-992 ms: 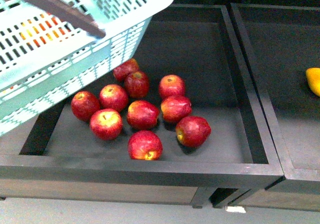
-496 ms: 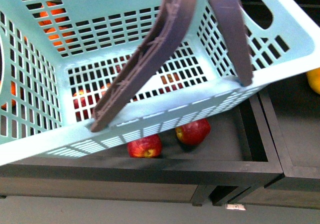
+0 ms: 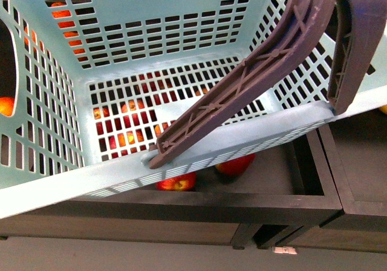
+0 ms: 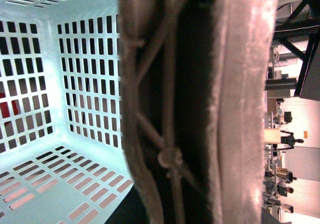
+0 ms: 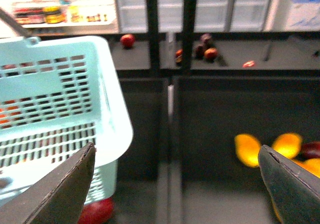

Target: Pick mango and avocado into basket

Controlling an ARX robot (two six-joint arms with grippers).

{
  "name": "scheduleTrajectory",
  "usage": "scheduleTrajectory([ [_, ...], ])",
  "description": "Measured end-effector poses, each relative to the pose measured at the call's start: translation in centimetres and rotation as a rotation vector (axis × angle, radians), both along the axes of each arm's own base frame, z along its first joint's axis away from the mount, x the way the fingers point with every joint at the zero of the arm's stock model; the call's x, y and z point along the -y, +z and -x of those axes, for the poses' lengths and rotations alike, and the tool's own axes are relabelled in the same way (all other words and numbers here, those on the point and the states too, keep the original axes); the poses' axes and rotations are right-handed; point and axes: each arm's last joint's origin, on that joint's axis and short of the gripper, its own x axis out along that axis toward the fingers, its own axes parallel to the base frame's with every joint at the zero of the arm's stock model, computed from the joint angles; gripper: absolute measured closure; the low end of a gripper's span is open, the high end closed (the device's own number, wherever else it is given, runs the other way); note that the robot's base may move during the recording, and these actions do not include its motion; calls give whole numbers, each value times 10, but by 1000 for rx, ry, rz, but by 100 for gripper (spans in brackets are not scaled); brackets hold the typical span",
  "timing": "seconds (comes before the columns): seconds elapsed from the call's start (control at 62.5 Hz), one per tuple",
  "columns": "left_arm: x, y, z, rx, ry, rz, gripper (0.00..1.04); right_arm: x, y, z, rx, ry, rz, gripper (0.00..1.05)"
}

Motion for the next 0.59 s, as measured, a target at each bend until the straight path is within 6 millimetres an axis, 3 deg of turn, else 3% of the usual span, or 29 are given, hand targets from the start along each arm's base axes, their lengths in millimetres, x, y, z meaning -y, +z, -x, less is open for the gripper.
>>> scheduleTrajectory([
  [0.08,1,0,0,0,-5,1,91,13,2,-10,-167,0,-129,9],
  [0.32,1,1,0,-1,-4,4,91,66,37,-58,-61,-158,-125,9],
  [0.384,1,1,0,-1,-3,4,91,97,40,-86,-54,-226,-54,9],
  [0.48,0,1,0,-1,-2,3,91,145,21,-128,-153,-291,42,9],
  [0.592,1,1,0,-1,-4,4,91,203,-33,-169,-383,-280,148,9],
])
